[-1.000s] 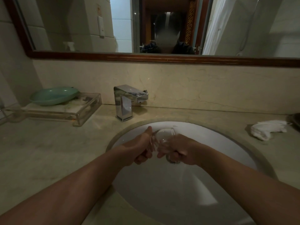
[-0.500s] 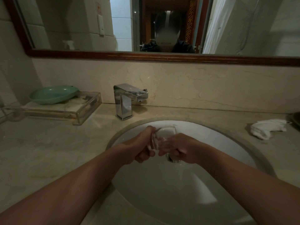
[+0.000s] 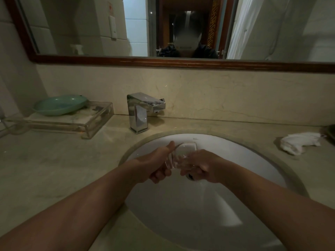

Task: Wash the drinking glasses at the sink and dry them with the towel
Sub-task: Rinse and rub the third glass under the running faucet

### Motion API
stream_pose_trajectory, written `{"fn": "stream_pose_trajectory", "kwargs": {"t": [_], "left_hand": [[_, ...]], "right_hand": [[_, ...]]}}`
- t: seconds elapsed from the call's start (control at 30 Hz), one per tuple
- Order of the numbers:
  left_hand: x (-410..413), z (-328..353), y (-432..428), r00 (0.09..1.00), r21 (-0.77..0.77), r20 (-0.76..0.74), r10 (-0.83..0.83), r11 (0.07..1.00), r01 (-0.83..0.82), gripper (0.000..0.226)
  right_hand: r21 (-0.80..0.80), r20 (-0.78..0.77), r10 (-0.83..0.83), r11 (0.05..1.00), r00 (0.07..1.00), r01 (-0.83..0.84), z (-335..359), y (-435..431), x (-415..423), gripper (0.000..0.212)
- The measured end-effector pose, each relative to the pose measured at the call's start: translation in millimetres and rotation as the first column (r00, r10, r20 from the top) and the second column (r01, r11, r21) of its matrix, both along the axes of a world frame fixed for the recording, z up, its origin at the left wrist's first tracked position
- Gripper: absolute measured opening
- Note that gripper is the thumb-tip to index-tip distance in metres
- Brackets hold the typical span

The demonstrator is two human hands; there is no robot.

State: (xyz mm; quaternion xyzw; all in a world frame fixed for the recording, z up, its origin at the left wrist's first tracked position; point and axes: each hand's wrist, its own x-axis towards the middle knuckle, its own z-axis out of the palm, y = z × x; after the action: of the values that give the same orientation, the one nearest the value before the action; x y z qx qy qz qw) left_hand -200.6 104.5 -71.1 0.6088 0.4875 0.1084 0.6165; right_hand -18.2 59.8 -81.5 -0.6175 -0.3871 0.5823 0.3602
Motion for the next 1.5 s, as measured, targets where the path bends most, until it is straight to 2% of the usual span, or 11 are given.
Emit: {"fn": "stream_pose_trajectory", "kwargs": {"t": [0.2,0.33,0.43,0.57,0.7,0.8,0.97,1.13,1.27,1.37,1.5], "left_hand": [[0.3,-3.1,-1.9,0.992,0.072,-0.115,0.051,0.996,-0.043,0.072],[0.4,-6.0,-0.2,0.988,0.115,-0.151,0.013,0.993,0.004,0.070],[0.7,-5.6,-1.1,0.992,0.130,-0.128,0.002,0.991,0.015,0.073],[1.3,-3.7,-1.8,0.993,0.124,-0.114,0.032,0.992,-0.018,0.072],[0.2,-0.4,-3.0,0.993,0.044,-0.108,0.049,0.998,-0.045,0.064],[0.9,-0.2,-0.8,0.997,-0.017,-0.052,0.056,0.998,-0.057,0.070],[3.4,1.4,0.1,0.996,-0.042,0.051,0.071,0.997,-0.069,0.061],[3.9,1.2,-1.1,0.999,-0.038,0.010,0.046,0.998,-0.045,0.077],[0.9,-0.8,1.3,0.997,-0.093,0.018,0.072,0.993,-0.070,0.082],[2.3,0.4,3.5,0.990,-0.074,0.059,0.127,0.990,-0.122,0.072],[1.7,4.4,3.2,0.992,-0.053,0.054,0.114,0.992,-0.112,0.053]], "right_hand": [[-0.022,-0.026,0.185,0.982,0.982,-0.185,0.3,-2.2,-1.9,0.027],[-0.011,0.085,0.199,0.980,0.976,-0.198,2.1,-4.9,-3.0,0.005],[0.007,0.128,0.144,0.989,0.981,-0.146,0.4,-3.5,-1.6,0.008],[0.026,0.077,0.071,0.997,0.995,-0.073,-0.9,-1.0,-3.2,0.011],[-0.017,0.017,0.131,0.991,0.991,-0.131,3.0,-0.9,-5.2,0.013],[-0.013,-0.046,0.178,0.984,0.983,-0.179,4.7,-0.4,-3.2,0.020],[-0.021,-0.162,0.192,0.980,0.968,-0.198,0.1,0.2,-1.7,0.002],[0.008,0.019,0.147,0.989,0.989,-0.147,-2.9,0.4,1.3,0.012],[-0.020,-0.077,0.151,0.988,0.986,-0.153,-2.7,1.7,-3.5,0.030],[-0.012,-0.179,0.180,0.983,0.967,-0.185,1.4,1.2,-4.4,0.022],[0.019,-0.152,0.242,0.970,0.958,-0.242,5.3,0.2,-3.7,0.011]]}}
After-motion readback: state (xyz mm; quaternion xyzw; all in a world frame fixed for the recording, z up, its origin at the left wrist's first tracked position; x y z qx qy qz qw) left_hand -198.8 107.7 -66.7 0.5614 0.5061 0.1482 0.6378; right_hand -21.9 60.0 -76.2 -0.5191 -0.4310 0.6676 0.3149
